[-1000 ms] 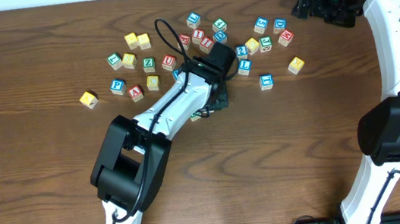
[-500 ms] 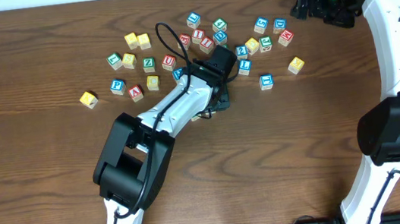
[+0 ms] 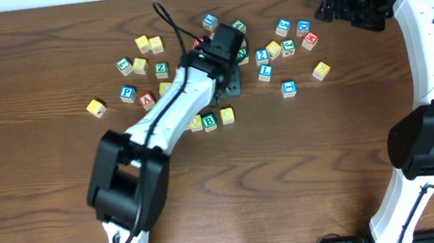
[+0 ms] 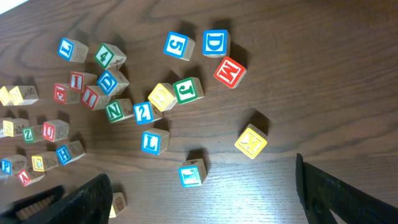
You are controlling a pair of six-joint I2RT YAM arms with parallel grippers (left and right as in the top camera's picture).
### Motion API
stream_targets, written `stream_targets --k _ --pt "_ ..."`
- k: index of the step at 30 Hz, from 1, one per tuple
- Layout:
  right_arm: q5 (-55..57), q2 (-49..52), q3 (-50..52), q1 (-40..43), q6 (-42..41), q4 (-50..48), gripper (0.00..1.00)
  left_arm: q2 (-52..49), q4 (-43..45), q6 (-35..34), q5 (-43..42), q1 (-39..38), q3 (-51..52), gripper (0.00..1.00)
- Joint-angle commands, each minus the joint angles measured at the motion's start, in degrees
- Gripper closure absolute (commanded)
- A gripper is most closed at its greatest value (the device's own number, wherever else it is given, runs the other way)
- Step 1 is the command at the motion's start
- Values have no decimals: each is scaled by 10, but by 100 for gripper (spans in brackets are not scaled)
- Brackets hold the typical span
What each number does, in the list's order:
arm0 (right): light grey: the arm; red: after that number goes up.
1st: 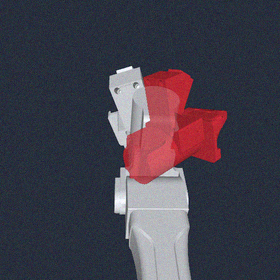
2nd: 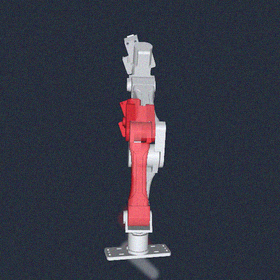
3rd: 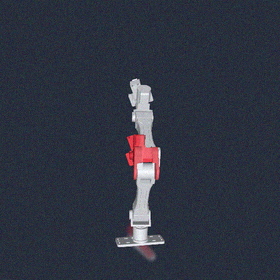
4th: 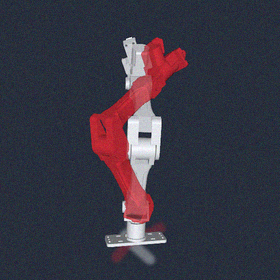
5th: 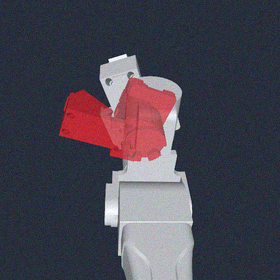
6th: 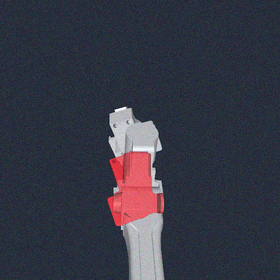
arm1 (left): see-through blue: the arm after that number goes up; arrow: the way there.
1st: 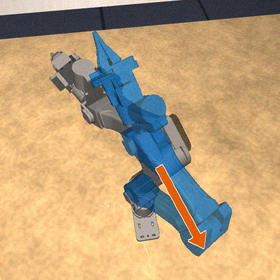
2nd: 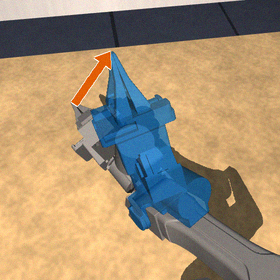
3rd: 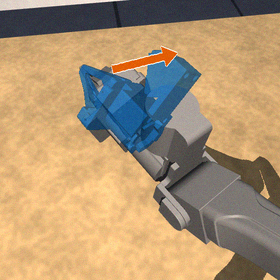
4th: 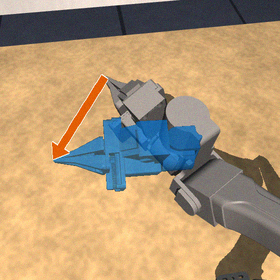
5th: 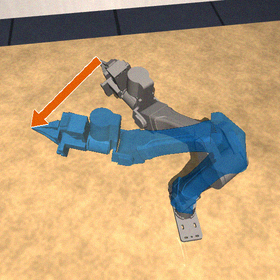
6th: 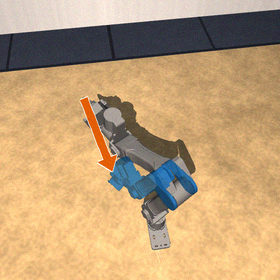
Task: Spell out ROBOT
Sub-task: 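Release the O block right of B and lift the left gripper away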
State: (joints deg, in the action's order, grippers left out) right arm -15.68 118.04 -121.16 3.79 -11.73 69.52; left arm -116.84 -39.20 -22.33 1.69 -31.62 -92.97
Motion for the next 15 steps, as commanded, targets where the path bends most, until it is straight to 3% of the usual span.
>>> stream_targets --k 1,8,15 --pt "-5 -3 -9 -5 -2 4 10 71 -6 47 7 11 -20 48" --pt "-5 -3 -9 -43 26 19 1 185 -82 52 7 89 -20 48" --pt "-20 -3 -9 -90 17 11 1 196 -126 71 7 140 -20 48"
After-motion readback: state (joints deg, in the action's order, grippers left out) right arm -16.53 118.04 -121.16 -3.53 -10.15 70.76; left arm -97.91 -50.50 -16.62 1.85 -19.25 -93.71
